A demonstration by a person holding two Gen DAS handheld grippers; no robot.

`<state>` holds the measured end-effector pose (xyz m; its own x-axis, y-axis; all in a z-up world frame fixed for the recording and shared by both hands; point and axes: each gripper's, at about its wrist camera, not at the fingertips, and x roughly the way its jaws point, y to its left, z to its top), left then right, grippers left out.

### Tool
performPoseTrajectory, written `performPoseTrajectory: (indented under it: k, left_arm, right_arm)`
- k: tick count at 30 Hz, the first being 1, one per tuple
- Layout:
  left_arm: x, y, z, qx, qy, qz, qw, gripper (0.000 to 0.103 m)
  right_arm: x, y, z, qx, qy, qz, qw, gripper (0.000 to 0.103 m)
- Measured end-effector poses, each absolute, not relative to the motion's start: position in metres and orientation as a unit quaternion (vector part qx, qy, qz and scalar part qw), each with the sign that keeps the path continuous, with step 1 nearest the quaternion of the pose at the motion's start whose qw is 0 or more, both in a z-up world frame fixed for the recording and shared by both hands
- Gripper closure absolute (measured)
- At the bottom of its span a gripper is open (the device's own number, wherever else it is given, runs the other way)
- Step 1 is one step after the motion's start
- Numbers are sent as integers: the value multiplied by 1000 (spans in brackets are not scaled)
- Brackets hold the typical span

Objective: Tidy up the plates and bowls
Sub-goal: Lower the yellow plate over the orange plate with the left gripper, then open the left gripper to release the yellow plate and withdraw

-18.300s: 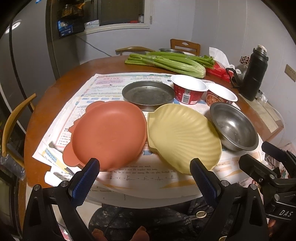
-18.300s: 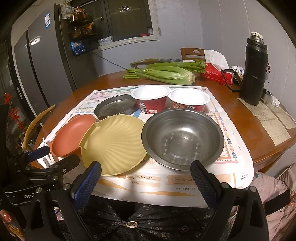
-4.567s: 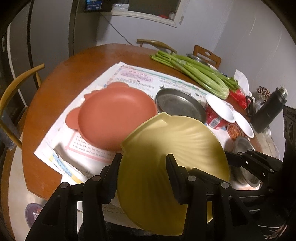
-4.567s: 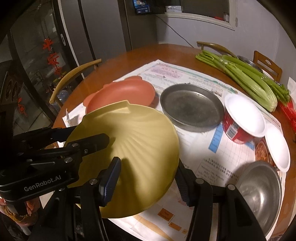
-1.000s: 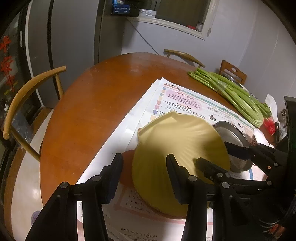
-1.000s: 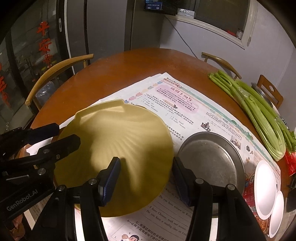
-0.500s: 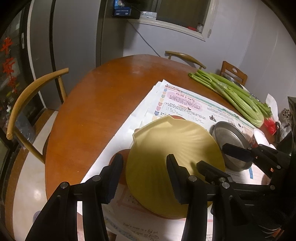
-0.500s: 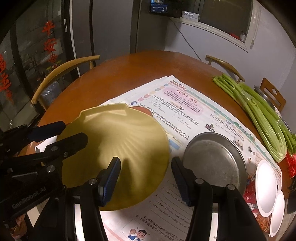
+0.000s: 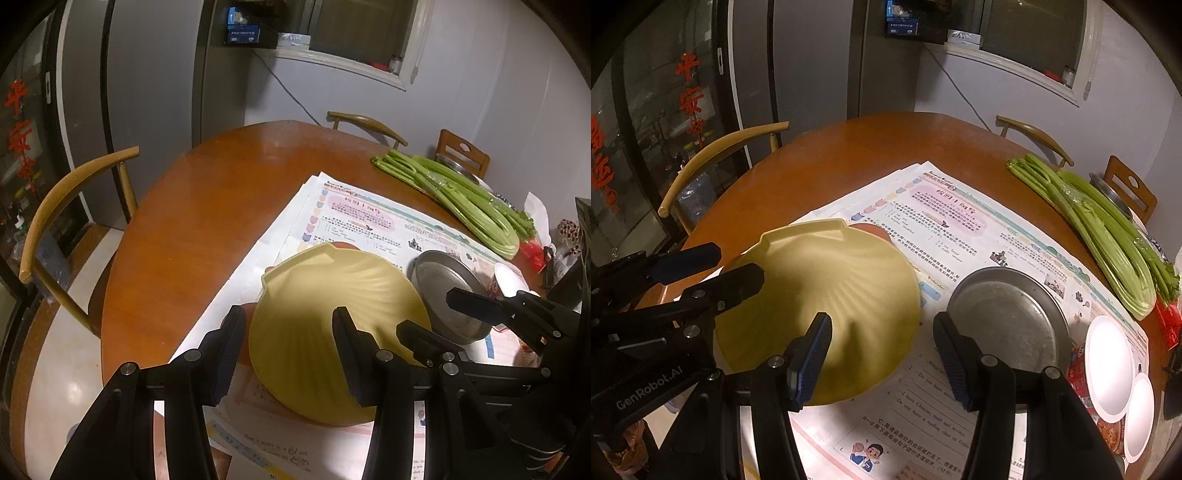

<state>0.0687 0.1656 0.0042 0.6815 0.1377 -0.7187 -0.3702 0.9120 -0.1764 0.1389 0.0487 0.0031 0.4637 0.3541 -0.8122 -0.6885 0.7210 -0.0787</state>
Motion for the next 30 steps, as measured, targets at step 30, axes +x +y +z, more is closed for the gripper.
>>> performPoseTrajectory:
  k: [30]
  left_arm:
    - [60,109,41,-118,353,104,922,51]
  right_arm:
    - [120,-51,64,-83,368,286,881,46]
